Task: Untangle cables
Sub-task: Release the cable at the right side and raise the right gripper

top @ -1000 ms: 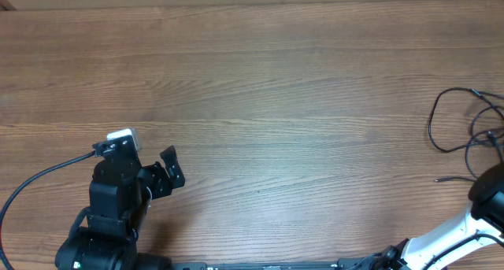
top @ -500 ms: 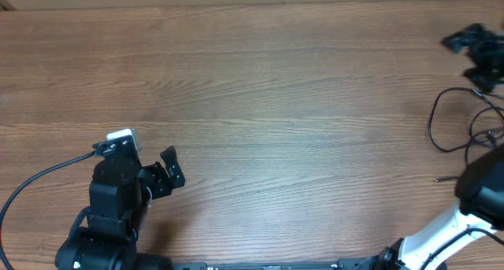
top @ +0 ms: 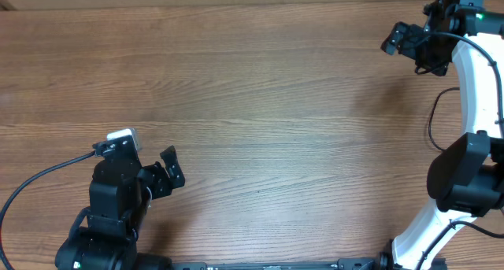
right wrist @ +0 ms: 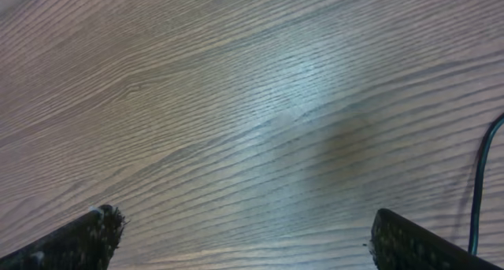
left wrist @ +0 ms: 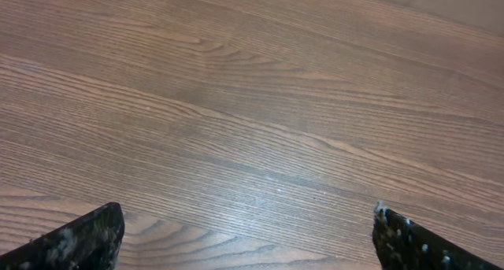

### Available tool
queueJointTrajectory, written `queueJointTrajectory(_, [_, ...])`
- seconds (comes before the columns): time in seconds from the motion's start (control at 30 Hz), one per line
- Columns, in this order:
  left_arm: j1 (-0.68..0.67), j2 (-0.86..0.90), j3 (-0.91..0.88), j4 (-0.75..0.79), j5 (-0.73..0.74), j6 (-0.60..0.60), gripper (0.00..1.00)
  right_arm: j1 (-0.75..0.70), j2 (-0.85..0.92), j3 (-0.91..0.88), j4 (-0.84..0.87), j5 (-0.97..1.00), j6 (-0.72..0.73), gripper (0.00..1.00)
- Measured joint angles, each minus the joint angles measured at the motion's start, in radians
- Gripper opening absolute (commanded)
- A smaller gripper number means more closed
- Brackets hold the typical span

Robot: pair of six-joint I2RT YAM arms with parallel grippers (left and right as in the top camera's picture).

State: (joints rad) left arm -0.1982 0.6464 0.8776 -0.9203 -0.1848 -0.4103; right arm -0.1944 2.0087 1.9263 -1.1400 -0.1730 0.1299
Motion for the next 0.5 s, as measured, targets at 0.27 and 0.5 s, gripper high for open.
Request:
queueJointTrajectory(0.27, [0.0,0.0,0.0,0.0,0.0,0.0,1.0,0.006,0.0,0.0,0.003,0.01,0.0,1.0])
queueJointTrajectory(0.5, [-0.001,0.0,0.0,0.0,0.0,0.0,1.0,0.006,0.0,0.0,0.003,0.014,0.0,1.0])
